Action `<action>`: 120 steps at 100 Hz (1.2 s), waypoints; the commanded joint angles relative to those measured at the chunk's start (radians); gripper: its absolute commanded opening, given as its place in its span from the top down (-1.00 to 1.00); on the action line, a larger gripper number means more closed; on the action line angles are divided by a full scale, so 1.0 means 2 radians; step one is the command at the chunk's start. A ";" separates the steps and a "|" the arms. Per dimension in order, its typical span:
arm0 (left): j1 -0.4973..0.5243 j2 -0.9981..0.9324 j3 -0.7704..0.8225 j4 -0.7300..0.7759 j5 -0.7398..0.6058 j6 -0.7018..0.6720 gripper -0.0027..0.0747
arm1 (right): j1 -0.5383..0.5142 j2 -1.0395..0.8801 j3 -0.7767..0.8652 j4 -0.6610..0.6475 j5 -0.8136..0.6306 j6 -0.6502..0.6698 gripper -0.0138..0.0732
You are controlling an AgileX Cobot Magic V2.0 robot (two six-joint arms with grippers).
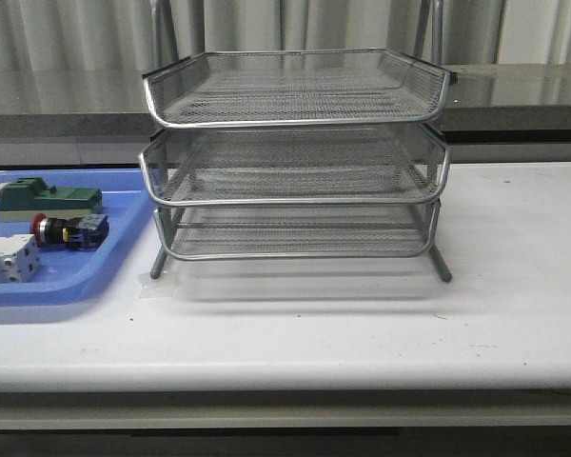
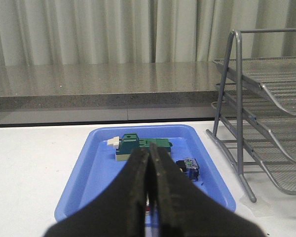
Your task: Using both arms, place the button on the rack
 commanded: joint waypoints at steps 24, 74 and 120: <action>0.000 -0.014 0.017 -0.002 -0.044 -0.004 0.98 | -0.003 0.005 0.001 -0.001 -0.045 0.000 0.81; 0.000 -0.014 0.017 -0.002 -0.044 -0.004 0.98 | -0.003 0.034 -0.110 0.000 0.060 0.000 0.81; 0.000 -0.014 0.017 -0.002 -0.044 -0.004 0.98 | -0.003 0.239 -0.324 0.021 0.313 0.000 0.81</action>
